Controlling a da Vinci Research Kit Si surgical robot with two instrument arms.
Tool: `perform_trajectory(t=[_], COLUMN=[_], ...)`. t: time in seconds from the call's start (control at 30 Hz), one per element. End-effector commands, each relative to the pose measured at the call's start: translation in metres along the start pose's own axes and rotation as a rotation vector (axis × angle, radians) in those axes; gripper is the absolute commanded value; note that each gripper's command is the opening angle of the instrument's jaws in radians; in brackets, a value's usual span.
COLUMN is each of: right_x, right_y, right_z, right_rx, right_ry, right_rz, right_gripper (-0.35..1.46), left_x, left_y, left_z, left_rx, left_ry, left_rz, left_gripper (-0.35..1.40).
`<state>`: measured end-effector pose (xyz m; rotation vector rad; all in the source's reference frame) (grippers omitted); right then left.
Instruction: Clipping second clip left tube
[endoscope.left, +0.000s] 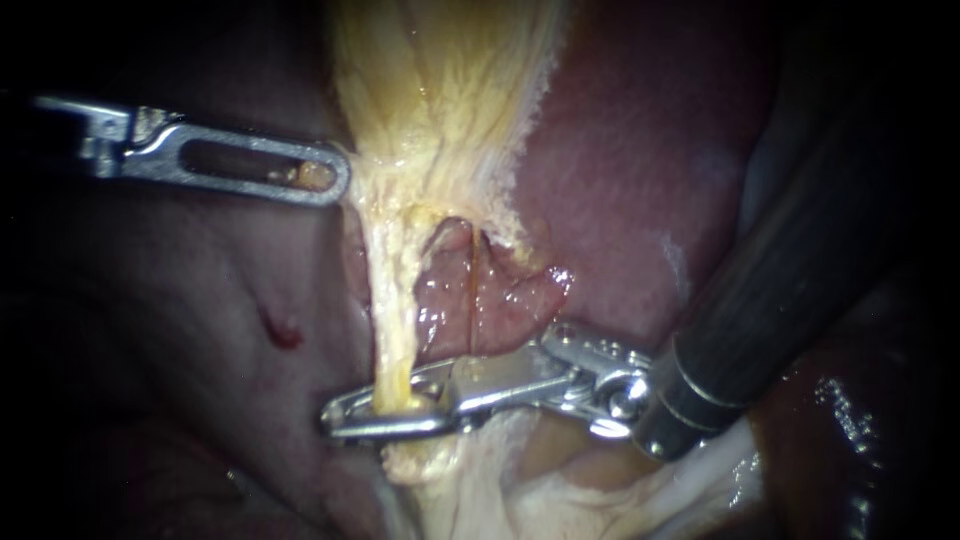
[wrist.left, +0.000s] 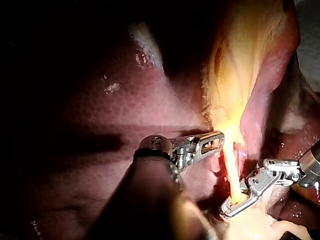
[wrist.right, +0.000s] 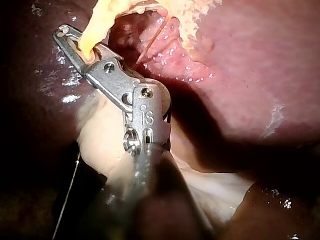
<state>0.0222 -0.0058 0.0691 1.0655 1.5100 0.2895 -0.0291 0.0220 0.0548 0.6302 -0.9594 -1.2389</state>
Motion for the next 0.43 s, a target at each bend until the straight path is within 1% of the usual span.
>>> perform_trajectory(t=[0.03, 0.1, 0.43], right_x=[-0.0001, -0.0002, -0.0001], right_y=[0.0001, 0.0001, 0.0001], right_z=[0.0, 0.0, -0.0002], right_rx=[0.0, 0.0, 0.0], right_ry=[-0.005, -0.006, -0.006], right_rz=[0.004, -0.008, -0.007], right_gripper=[-0.35, -0.35, -0.35], left_x=[0.0, 0.0, -0.0001], left_y=[0.0, 0.0, 0.0001], left_z=[0.0, 0.0, 0.0], left_rx=[0.0, 0.0, 0.0], left_ry=[0.0, 0.0, 0.0], left_rz=[0.0, 0.0, 0.0], left_gripper=[-0.35, -0.35, -0.35])
